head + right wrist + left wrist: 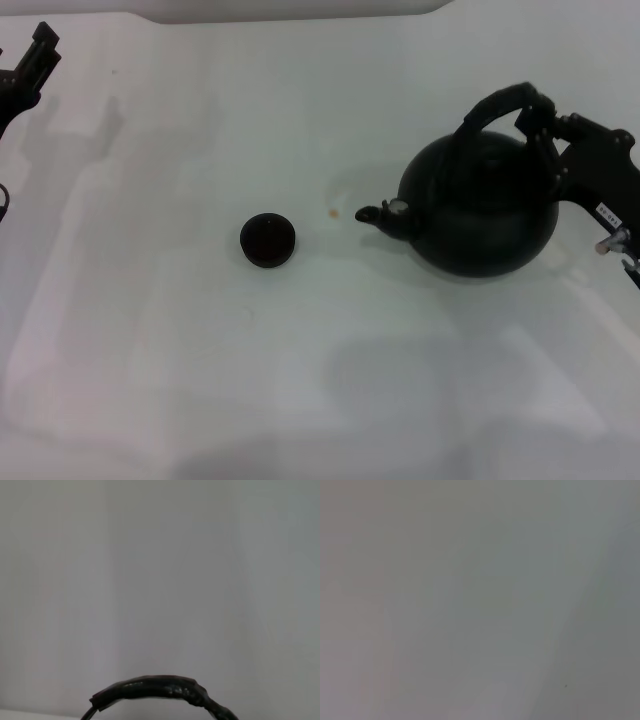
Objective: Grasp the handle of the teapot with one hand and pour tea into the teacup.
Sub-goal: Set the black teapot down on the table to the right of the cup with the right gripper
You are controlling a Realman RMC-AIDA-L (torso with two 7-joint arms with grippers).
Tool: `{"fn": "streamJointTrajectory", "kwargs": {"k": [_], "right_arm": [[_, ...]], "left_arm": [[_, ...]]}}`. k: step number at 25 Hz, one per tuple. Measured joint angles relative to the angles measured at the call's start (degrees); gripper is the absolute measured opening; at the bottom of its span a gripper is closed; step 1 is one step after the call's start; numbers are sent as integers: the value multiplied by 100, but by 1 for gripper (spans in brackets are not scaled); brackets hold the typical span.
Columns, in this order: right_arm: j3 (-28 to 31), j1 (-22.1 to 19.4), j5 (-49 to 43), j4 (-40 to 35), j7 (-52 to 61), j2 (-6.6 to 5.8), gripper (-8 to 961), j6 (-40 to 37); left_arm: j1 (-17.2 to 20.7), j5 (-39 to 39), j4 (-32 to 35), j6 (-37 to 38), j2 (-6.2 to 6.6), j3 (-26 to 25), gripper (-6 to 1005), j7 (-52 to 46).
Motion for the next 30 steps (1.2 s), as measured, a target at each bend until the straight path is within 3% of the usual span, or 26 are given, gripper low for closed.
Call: {"fn": "streamJointTrajectory", "kwargs": {"k": [24, 30], "right_arm": [[-42, 41, 0, 14, 44, 9, 123, 264], [-42, 38, 2, 7, 76, 9, 177, 299]], "left_arm": [[5, 19, -5, 0, 0, -1, 863, 0], [11, 24, -5, 0, 0, -1, 863, 0]]}}
